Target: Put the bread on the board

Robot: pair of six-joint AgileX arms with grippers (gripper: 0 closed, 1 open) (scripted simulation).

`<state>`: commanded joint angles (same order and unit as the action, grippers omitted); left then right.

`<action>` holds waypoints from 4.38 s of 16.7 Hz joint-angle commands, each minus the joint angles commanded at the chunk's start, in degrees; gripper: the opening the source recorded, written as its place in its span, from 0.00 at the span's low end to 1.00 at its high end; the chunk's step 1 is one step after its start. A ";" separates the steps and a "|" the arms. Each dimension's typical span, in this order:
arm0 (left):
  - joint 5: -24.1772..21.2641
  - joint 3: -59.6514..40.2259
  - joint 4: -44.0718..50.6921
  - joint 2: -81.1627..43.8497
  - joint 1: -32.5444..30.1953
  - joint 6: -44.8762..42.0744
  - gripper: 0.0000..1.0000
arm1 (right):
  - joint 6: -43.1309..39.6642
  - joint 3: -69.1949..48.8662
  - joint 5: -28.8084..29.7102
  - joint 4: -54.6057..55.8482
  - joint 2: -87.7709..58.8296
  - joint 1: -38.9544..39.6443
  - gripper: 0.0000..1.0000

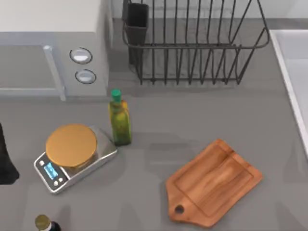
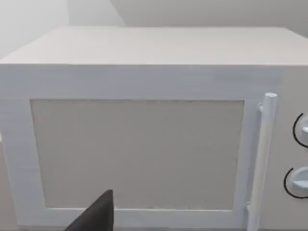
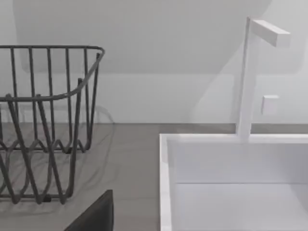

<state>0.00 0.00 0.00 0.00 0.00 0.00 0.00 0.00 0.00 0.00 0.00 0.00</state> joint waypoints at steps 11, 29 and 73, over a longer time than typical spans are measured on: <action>-11.05 -14.16 12.87 -23.34 9.64 -23.83 1.00 | 0.00 0.00 0.00 0.00 0.00 0.00 1.00; -56.17 -68.99 66.50 -118.67 44.66 -120.03 1.00 | 0.00 0.00 0.00 0.00 0.00 0.00 1.00; -71.33 -68.15 48.84 -133.14 39.98 -115.09 0.10 | 0.00 0.00 0.00 0.00 0.00 0.00 1.00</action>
<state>-71.33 -68.15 48.84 -133.14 39.98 -115.09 0.00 0.00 0.00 0.00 0.00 0.00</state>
